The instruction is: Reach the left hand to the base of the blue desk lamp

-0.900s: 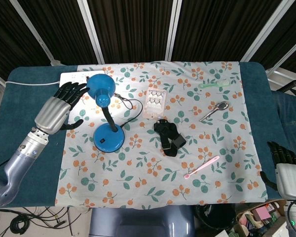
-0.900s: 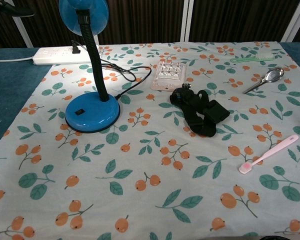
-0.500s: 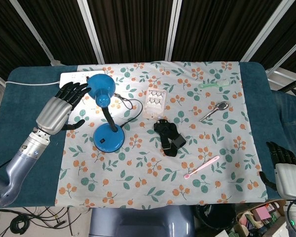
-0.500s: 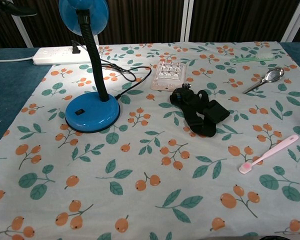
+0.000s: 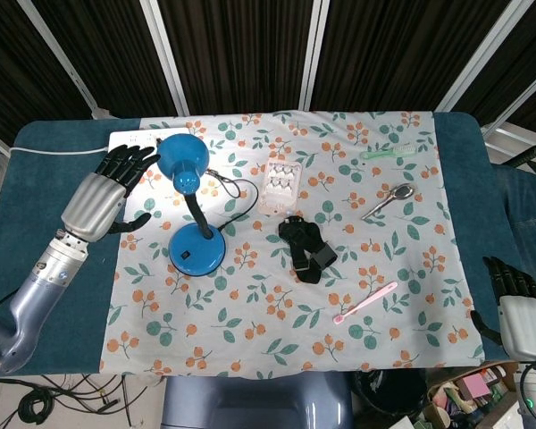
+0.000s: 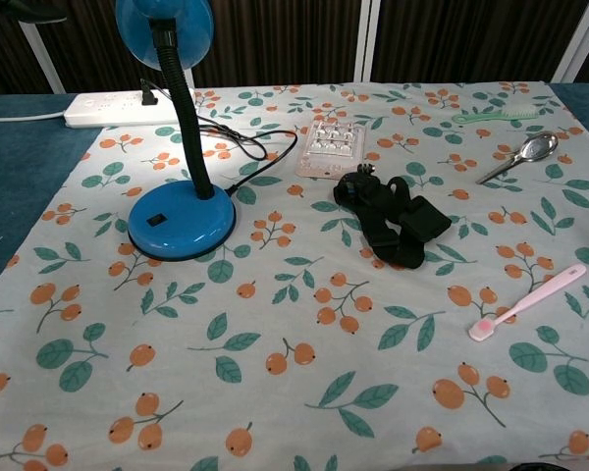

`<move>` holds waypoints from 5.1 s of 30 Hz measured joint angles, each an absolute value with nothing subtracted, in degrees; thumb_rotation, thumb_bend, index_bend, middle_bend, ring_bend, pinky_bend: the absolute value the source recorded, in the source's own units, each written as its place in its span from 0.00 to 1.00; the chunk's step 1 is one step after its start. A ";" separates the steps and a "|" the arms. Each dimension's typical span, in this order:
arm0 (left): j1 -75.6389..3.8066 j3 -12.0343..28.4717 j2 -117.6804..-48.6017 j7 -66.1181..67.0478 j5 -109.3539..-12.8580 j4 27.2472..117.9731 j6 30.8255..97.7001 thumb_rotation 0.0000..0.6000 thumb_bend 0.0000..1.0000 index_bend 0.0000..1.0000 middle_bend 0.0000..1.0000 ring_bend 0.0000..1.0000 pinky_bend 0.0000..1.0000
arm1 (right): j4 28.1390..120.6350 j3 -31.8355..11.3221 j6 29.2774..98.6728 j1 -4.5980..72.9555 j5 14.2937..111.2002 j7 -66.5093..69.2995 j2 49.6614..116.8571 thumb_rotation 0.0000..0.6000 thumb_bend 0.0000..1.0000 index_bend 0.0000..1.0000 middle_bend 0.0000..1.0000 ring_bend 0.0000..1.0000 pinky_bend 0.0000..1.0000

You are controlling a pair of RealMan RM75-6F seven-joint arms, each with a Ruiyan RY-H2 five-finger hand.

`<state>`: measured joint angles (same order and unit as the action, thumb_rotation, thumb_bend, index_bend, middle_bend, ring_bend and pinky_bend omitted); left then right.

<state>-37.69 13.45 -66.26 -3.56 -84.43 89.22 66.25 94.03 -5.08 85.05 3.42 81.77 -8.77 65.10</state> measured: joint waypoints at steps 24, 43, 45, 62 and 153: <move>-25.00 0.30 -60.41 -3.37 -93.77 96.82 75.48 1.00 0.45 0.00 0.39 0.32 0.46 | 94.18 -5.24 86.08 3.00 81.45 -10.83 65.51 1.00 0.20 0.00 0.06 0.09 0.13; -23.83 -0.82 -75.02 -1.00 -81.33 86.10 62.94 1.00 0.63 0.10 0.72 0.62 0.76 | 94.56 -5.44 85.53 3.07 80.53 -11.22 65.58 1.00 0.20 0.00 0.06 0.09 0.13; -24.21 -0.47 -75.94 -0.74 -79.88 85.59 61.23 1.00 0.63 0.11 0.72 0.62 0.76 | 94.60 -5.46 85.45 3.08 80.40 -11.28 65.58 1.00 0.20 0.00 0.06 0.09 0.13; -28.93 1.80 -82.59 -4.87 -78.64 80.15 54.00 1.00 0.63 0.12 0.72 0.62 0.76 | 95.03 -5.61 85.22 3.04 79.60 -11.93 65.49 1.00 0.20 0.00 0.06 0.09 0.13; -32.76 3.55 -83.34 1.73 -80.29 82.60 58.94 1.00 0.52 0.13 0.44 0.40 0.47 | 95.25 -5.89 84.85 3.28 78.55 -12.25 65.40 1.00 0.20 0.00 0.06 0.09 0.13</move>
<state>-32.76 3.55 -83.34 1.73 -80.29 82.60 58.94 95.25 -5.89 84.85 3.28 78.55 -12.25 65.40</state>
